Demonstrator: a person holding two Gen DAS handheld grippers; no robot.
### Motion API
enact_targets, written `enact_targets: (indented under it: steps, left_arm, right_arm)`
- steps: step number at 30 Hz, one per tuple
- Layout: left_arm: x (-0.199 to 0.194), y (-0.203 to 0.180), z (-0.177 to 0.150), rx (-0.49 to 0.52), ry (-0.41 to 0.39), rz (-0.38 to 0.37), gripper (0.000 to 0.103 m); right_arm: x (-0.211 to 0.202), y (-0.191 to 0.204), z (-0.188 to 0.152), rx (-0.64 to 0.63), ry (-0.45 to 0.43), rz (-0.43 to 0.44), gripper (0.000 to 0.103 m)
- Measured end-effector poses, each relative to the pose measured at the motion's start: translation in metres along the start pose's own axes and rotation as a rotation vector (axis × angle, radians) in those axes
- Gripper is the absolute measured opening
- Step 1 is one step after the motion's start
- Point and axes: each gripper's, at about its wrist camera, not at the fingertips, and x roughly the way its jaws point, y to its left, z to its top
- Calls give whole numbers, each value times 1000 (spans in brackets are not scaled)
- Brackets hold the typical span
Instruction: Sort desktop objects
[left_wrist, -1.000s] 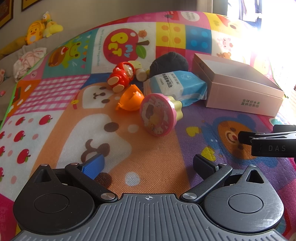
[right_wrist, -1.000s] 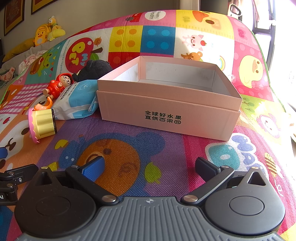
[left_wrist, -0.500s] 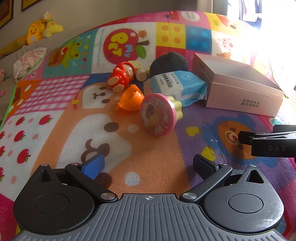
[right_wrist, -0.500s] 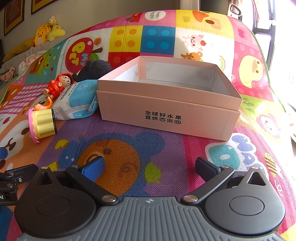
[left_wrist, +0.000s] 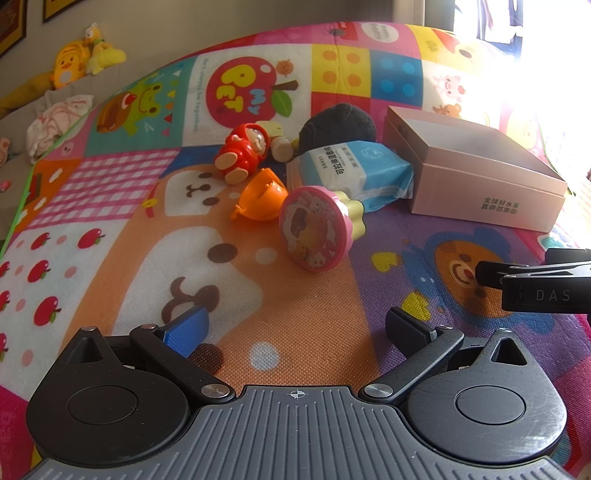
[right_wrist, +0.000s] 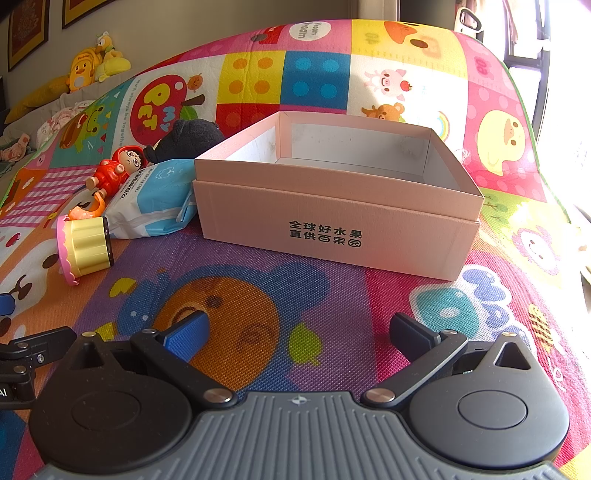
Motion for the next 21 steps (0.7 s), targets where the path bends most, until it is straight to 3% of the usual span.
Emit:
enact_targets:
  steps: [21]
  left_arm:
    - [-1, -1, 0, 1, 21, -8, 103]
  right_arm:
    - [0, -1, 1, -1, 2, 1, 103]
